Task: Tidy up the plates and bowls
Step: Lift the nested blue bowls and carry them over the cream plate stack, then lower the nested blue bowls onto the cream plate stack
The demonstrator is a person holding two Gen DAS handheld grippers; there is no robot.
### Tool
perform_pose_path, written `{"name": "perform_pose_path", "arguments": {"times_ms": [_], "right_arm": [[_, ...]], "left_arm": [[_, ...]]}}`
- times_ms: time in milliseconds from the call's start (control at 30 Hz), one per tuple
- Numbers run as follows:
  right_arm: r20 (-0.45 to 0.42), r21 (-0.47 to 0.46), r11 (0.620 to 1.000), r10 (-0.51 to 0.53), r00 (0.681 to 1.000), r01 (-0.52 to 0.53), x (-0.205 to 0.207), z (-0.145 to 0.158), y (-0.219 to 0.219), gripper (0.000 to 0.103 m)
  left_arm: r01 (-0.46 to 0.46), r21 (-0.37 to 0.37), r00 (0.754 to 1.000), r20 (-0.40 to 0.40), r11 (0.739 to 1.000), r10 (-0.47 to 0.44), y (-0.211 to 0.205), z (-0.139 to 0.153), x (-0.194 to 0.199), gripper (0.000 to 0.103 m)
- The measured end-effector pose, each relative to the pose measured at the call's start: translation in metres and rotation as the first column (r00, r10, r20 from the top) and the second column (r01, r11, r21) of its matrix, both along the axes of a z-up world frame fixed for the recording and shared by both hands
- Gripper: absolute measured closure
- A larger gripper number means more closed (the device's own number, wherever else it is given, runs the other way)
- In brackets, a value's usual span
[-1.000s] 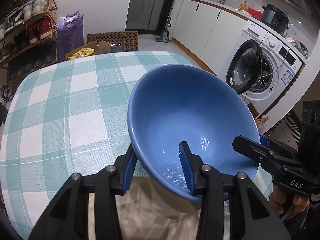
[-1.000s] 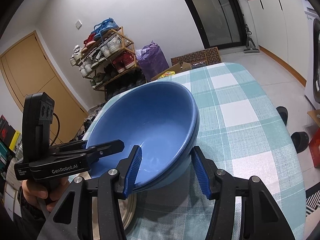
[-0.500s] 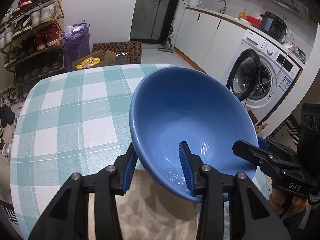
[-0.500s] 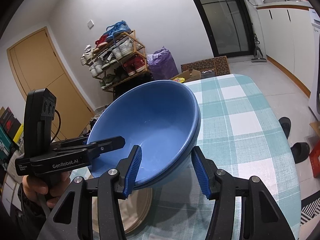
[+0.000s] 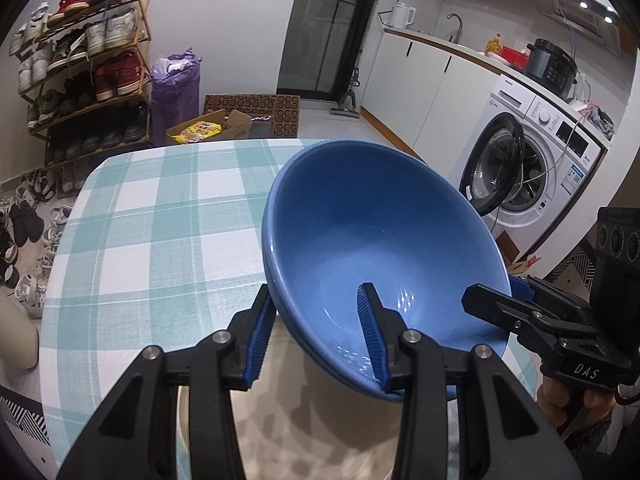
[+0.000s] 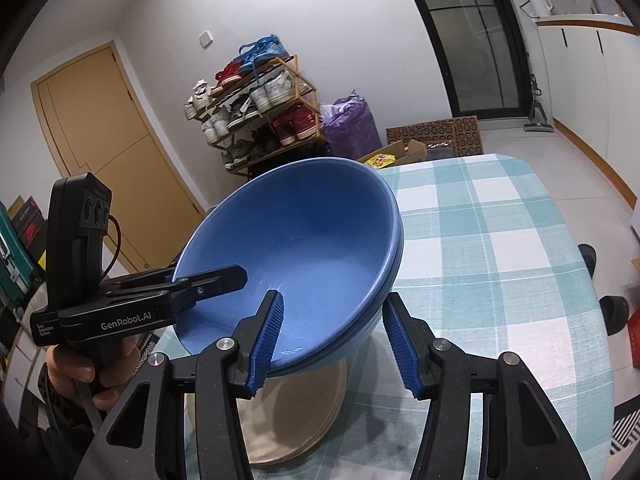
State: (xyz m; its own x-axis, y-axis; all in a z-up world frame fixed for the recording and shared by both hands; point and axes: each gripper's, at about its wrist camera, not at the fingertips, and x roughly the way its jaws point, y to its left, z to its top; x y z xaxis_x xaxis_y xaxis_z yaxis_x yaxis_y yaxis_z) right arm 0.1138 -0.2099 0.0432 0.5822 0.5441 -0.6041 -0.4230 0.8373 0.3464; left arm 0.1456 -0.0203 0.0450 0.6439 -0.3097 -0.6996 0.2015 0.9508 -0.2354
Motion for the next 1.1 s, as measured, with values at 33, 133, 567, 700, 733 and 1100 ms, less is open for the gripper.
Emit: {"name": "perform_pose_path", "arguments": {"times_ms": [33, 133, 567, 700, 733, 1100], "right_arm": [[0.0, -0.001, 1.0, 0.003, 1.0, -0.003, -0.001, 0.0, 0.002, 0.05], [0.002, -0.011, 1.0, 0.017, 1.0, -0.017, -0.005, 0.001, 0.009, 0.05], [-0.019, -0.048, 0.995, 0.09, 0.996, -0.091, -0.015, -0.011, 0.044, 0.05], [-0.027, -0.053, 0.992, 0.115, 0.993, -0.116, -0.019, -0.015, 0.054, 0.05], [-0.028, -0.057, 0.991, 0.121, 0.992, -0.122, -0.019, -0.016, 0.057, 0.05], [-0.062, -0.089, 0.984, 0.146, 0.987, -0.151, -0.015, -0.033, 0.072, 0.05]], "left_arm": [[-0.004, -0.001, 1.0, 0.001, 1.0, 0.004, 0.002, 0.0, -0.002, 0.062], [-0.017, -0.003, 1.0, -0.002, 1.0, 0.017, 0.009, -0.001, -0.007, 0.062], [-0.085, -0.01, 0.996, -0.034, 0.996, 0.084, 0.039, -0.02, -0.027, 0.063], [-0.099, -0.006, 0.994, -0.047, 0.995, 0.098, 0.047, -0.026, -0.034, 0.063], [-0.102, -0.006, 0.993, -0.052, 0.995, 0.102, 0.049, -0.028, -0.035, 0.063], [-0.119, -0.018, 0.989, -0.096, 0.993, 0.117, 0.06, -0.048, -0.038, 0.062]]}}
